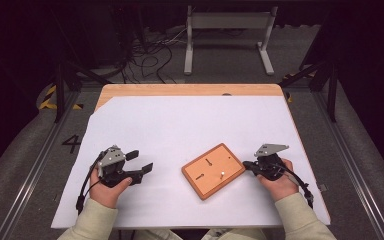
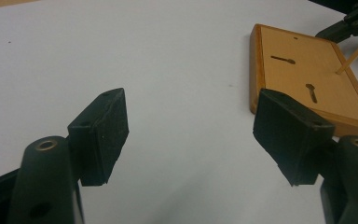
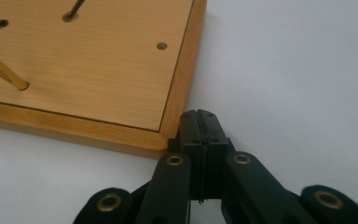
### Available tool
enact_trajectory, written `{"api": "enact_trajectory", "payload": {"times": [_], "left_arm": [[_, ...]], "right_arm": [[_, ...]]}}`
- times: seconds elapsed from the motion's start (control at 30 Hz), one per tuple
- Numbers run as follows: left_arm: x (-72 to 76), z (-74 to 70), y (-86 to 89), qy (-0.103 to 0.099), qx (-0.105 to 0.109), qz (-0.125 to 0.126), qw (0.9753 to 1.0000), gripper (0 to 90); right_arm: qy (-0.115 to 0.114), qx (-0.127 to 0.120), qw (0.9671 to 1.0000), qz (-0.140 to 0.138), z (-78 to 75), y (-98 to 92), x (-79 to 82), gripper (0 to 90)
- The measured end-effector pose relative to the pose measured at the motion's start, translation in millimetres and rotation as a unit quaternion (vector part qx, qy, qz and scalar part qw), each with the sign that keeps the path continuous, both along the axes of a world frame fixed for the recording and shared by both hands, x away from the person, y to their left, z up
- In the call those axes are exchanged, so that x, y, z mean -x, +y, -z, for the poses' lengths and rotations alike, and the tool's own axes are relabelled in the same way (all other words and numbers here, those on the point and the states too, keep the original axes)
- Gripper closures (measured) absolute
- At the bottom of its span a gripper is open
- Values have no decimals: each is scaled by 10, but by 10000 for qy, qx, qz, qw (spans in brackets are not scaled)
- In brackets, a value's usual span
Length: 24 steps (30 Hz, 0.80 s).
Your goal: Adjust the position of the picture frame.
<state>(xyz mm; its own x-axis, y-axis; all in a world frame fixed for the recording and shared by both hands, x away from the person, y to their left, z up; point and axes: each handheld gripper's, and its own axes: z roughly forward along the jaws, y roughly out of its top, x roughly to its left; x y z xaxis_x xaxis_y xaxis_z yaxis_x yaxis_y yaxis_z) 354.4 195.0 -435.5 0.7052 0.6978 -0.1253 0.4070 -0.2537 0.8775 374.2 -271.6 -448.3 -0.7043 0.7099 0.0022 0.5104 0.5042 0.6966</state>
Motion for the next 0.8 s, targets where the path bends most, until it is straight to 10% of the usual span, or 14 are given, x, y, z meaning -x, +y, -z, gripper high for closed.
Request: {"api": "enact_trajectory", "payload": {"times": [0.47,0.8], "left_arm": [[74,-46,-98,93,126,477,9987,400],[239,-139,-377,214,136,1460,9890,898]], "right_arm": [[147,-72,9985,-532,-5,242,119,900],[-108,-182,9989,-417,-93,174,131,892]]}}
